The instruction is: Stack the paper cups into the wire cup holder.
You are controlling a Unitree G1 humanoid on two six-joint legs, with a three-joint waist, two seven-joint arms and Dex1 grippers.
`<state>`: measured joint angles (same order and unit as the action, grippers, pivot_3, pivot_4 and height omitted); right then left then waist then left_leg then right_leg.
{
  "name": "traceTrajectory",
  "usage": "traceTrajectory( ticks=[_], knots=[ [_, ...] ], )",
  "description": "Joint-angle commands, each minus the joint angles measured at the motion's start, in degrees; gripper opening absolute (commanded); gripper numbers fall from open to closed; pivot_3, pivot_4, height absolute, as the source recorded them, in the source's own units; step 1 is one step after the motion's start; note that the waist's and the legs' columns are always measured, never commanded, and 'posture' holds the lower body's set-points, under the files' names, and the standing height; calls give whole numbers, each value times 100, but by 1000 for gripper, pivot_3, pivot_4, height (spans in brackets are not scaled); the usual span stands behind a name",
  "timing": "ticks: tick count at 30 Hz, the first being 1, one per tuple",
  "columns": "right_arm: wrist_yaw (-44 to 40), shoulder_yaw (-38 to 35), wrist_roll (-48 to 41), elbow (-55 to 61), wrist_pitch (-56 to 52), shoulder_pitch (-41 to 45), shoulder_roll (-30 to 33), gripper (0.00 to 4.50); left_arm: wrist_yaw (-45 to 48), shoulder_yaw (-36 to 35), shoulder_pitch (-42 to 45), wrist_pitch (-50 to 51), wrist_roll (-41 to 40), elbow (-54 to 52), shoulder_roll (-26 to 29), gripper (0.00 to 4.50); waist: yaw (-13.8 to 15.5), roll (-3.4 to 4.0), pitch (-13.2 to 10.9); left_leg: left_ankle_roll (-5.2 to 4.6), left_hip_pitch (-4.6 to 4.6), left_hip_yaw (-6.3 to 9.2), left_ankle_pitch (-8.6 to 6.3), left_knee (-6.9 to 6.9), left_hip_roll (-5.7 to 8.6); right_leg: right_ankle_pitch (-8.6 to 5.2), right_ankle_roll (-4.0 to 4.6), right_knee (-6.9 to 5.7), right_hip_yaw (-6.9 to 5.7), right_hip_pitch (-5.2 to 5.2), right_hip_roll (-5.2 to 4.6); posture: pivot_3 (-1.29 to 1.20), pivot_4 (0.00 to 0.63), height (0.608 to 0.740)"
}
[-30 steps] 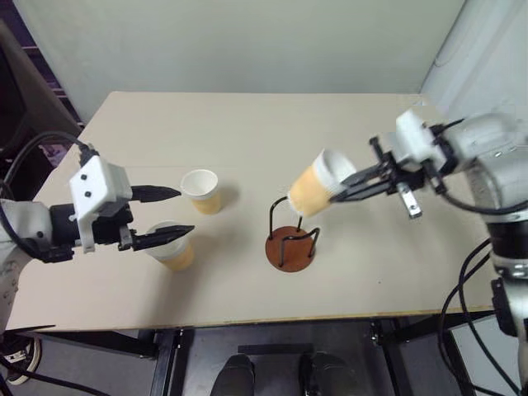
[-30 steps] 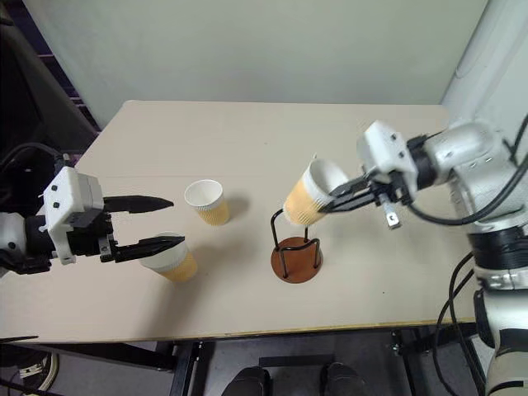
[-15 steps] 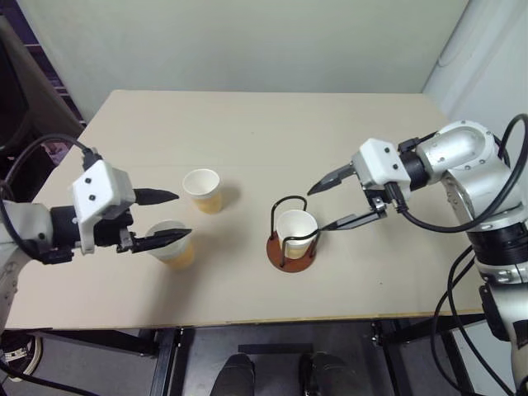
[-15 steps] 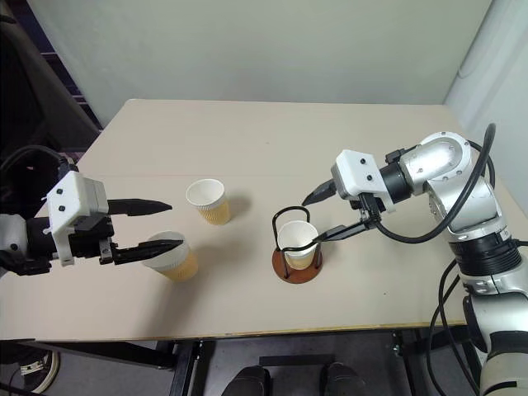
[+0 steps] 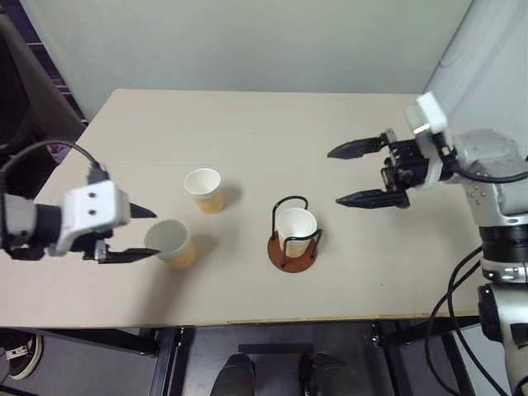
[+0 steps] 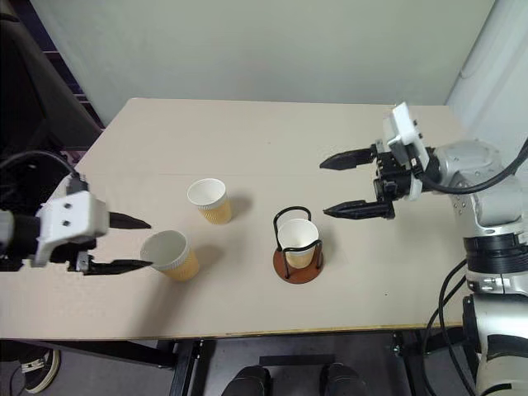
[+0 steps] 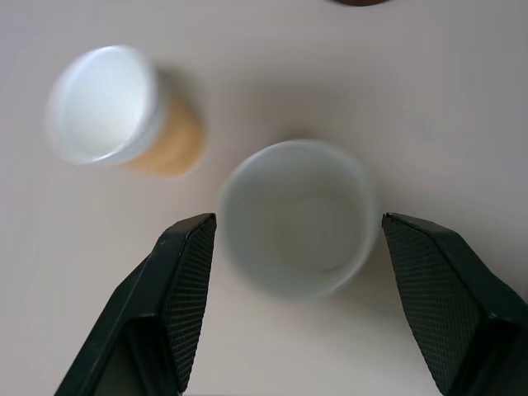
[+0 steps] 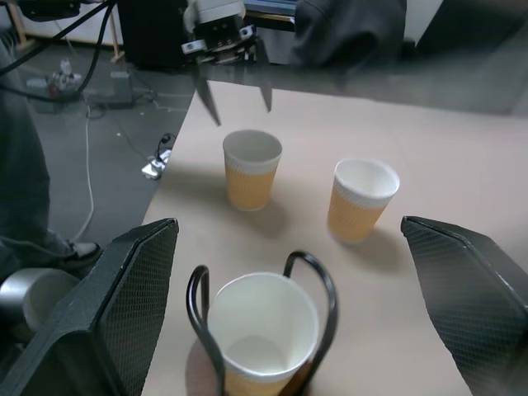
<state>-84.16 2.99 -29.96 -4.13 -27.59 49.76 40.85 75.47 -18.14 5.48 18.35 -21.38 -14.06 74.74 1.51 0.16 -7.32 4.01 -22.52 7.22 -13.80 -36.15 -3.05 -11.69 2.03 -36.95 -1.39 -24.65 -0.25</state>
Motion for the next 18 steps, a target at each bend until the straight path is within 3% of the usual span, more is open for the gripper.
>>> traceTrajectory(
  ticks=[1, 5, 14, 18],
  knots=[
    [145, -115, 11, 271, 57, 31, 64, 4487, 280, -29, -23, -131, -28, -136, 101, 3469, -2, 0, 0, 0, -5, -1, 0, 0, 0, 2, -4, -1, 0, -5, 0, 0, 150, 740],
    [235, -156, -23, 342, -13, -42, 117, 4487, 382, 190, -269, -447, 432, 61, 187, 3469, -9, 0, 0, 5, -8, 0, -10, 1, -3, 14, -23, -2, -1, -11, 2, 0, 150, 740],
    [410, -164, -65, 622, -122, -163, 154, 4487, -12, 1146, 304, -365, 866, 101, -126, 3469, 4, 0, 0, 6, -11, 2, -14, -2, -3, 14, -24, -3, -3, -14, 2, 0, 150, 740],
    [202, -314, -359, 796, -284, -284, 313, 4500, 32, 1277, 509, -355, 855, 147, -184, 2136, 3, -1, 1, 6, -18, 3, -13, -5, -2, 15, -24, -2, -4, -17, 1, 0, 150, 740]
  ],
)
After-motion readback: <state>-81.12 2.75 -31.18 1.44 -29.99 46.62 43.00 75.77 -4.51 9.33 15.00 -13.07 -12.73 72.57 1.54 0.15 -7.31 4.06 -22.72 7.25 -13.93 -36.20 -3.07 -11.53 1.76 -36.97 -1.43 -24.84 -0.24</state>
